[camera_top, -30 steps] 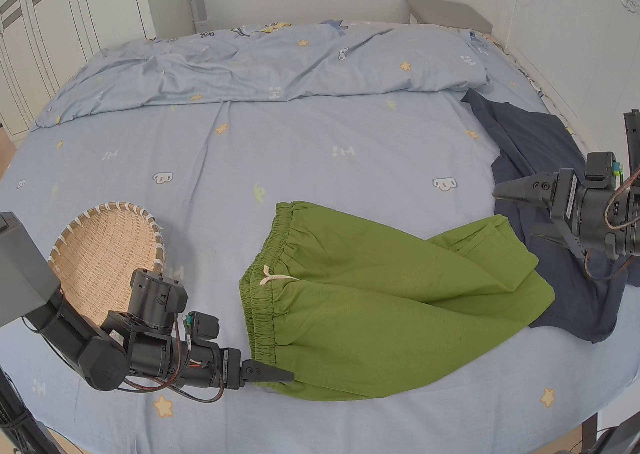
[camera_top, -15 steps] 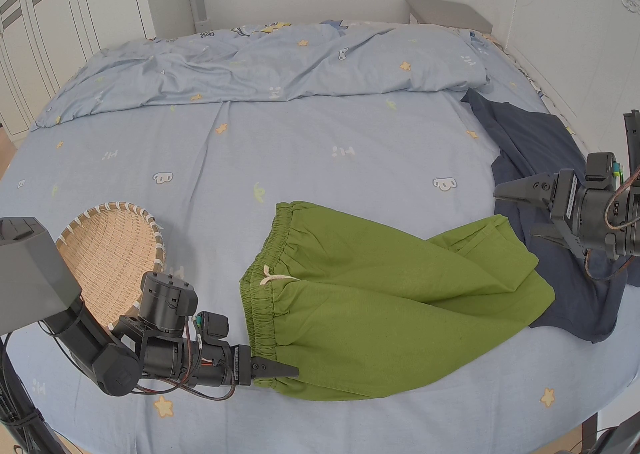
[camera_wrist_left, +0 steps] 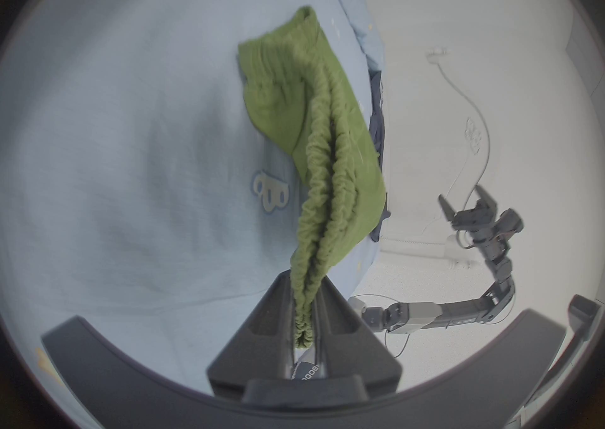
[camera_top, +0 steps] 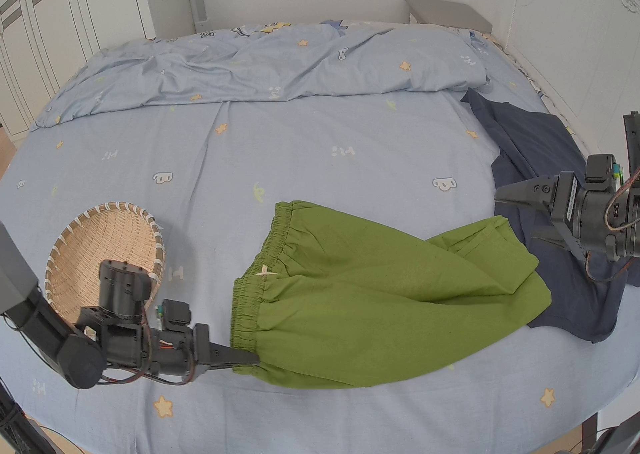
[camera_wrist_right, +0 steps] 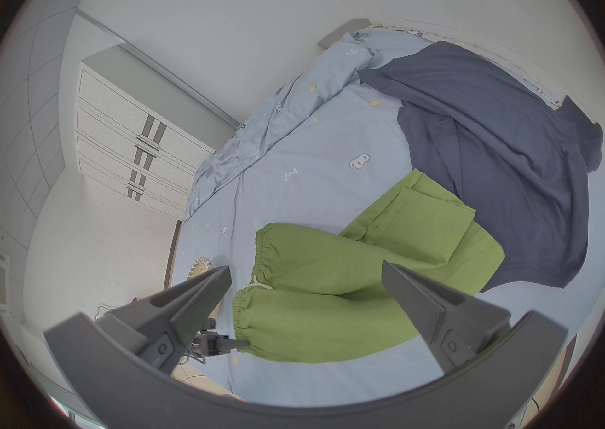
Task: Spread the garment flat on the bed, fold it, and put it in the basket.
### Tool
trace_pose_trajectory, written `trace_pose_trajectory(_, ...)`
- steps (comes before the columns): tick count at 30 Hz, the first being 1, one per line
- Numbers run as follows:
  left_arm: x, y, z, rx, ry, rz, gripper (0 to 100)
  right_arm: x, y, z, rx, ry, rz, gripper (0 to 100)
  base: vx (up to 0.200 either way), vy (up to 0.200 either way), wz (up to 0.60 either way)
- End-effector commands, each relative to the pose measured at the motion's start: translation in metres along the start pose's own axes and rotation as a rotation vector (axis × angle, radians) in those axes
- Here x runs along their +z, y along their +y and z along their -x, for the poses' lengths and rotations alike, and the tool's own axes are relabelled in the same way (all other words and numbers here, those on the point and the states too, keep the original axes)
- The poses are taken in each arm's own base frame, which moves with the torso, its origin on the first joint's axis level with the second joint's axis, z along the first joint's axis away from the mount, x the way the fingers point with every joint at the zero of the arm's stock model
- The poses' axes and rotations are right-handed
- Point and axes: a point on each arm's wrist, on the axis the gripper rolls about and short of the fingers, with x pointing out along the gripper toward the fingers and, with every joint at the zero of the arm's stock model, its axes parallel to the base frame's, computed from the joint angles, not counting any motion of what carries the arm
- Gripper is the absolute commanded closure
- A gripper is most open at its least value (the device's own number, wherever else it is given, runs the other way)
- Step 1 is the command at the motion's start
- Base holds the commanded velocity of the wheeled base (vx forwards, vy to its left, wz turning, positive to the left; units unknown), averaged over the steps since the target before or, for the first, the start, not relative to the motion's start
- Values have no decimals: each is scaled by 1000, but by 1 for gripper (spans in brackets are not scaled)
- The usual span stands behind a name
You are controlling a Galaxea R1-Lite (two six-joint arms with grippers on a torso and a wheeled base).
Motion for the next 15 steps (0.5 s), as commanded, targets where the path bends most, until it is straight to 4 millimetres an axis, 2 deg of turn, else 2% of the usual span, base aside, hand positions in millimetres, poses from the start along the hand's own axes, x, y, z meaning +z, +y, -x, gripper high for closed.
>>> trace_pose_trajectory(1,-4,-3,49,-60,-105,5,100,-3,-5,0,-25,45,1,0,0,0,0)
trace_pose_trajectory(6,-4,4,66,-46,-165,26,100,1,-24,2,-40,112,-23,0,0,0,0)
trace_pose_trajectory(7,-3,7,70,-39,-186,33,100,2,-34,6,-51,127,-43,0,0,0,0)
trace_pose_trajectory(9,-2,8,72,-36,-196,36,100,0,-47,8,-69,149,-66,0,0,0,0)
trace_pose_trajectory(11,-2,8,72,-36,-196,36,100,-1,-49,7,-70,154,-67,0,0,0,0)
trace_pose_trajectory(12,-1,9,72,-35,-199,34,100,-10,-69,5,-111,191,-76,0,0,0,0)
trace_pose_trajectory(13,-1,9,72,-35,-199,34,100,-10,-69,5,-111,191,-76,0,0,0,0)
trace_pose_trajectory(14,0,10,73,-29,-207,23,100,-16,-84,3,-147,214,-82,0,0,0,0)
trace_pose_trajectory(15,1,12,74,-26,-209,23,100,-17,-88,3,-155,221,-85,0,0,0,0)
